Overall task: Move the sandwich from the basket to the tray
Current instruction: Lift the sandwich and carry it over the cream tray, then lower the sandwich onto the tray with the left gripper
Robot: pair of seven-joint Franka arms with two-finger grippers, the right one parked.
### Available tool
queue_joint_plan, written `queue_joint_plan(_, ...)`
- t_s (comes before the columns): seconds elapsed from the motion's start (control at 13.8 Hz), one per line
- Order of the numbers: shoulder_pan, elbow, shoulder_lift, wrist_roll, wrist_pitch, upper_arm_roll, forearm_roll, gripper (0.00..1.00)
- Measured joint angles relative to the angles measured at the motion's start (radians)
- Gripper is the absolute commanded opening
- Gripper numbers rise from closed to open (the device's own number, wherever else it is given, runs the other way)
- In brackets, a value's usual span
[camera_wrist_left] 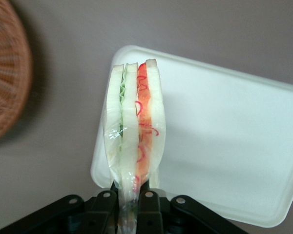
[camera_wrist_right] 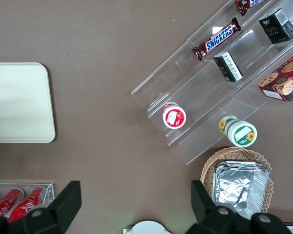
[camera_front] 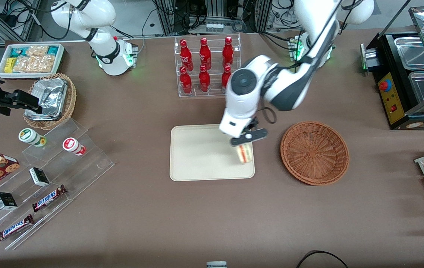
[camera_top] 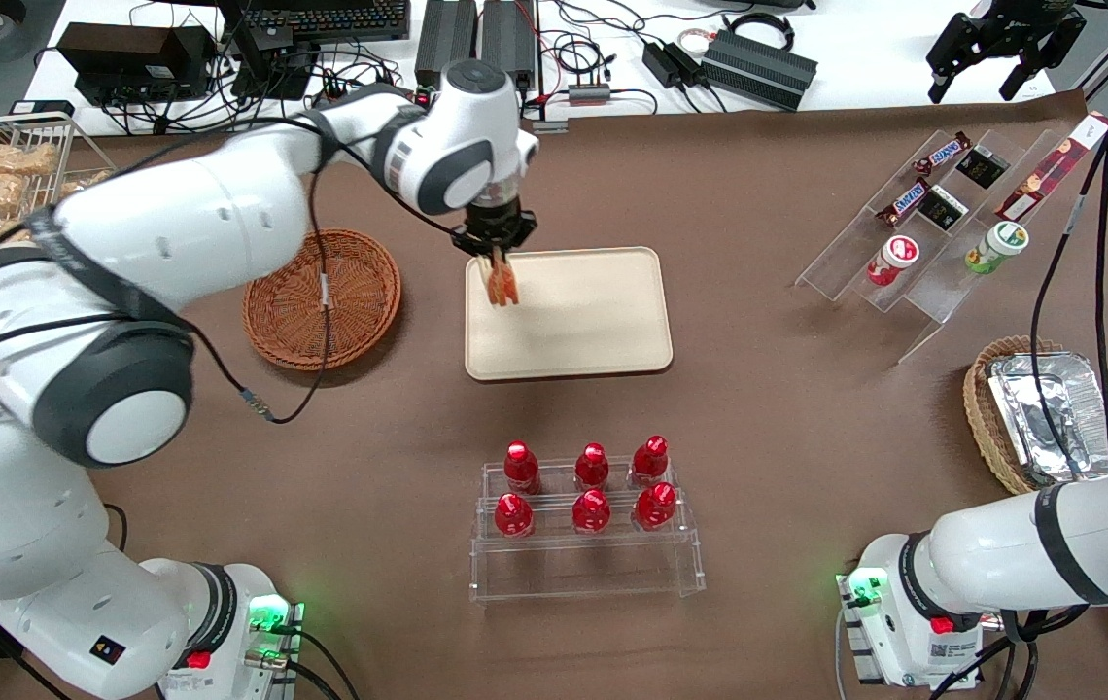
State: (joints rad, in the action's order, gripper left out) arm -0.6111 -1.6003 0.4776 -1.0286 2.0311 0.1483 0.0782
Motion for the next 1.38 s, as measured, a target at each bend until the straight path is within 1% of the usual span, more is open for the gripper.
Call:
queue_joint_plan(0.15, -0.041, 0.077, 0.095, 0.004, 0.015, -0.001, 0.001, 0.0)
queue_joint_plan(0.29, -0.074, 0.135, 0.159, 0.024, 0.029, 0.0, 0.009, 0.0)
queue_joint_plan(0.58, -0.111, 0.153, 0.193, 0.103, 0.103, -0.001, 0.011, 0.0)
queue_joint_plan(0.87, -0.117, 0.153, 0.243, 0.119, 0.156, -0.005, 0.024, 0.0)
queue_joint_plan(0.95, -0.117, 0.153, 0.25, 0.121, 0.156, -0.007, 0.024, 0.08)
queue_joint_plan(1.02, -0.117, 0.153, 0.257, 0.121, 0.156, -0.009, 0.024, 0.4)
queue_joint_plan(1.09, -0.117, 0.153, 0.264, 0.121, 0.156, -0.01, 0.024, 0.82)
queue_joint_plan(1.16, -0.117, 0.153, 0.268, 0.121, 0.157, -0.01, 0.024, 0.99)
queue_joint_plan(1.38, -0.117, 0.161, 0.271, 0.121, 0.158, -0.012, 0.024, 1.0)
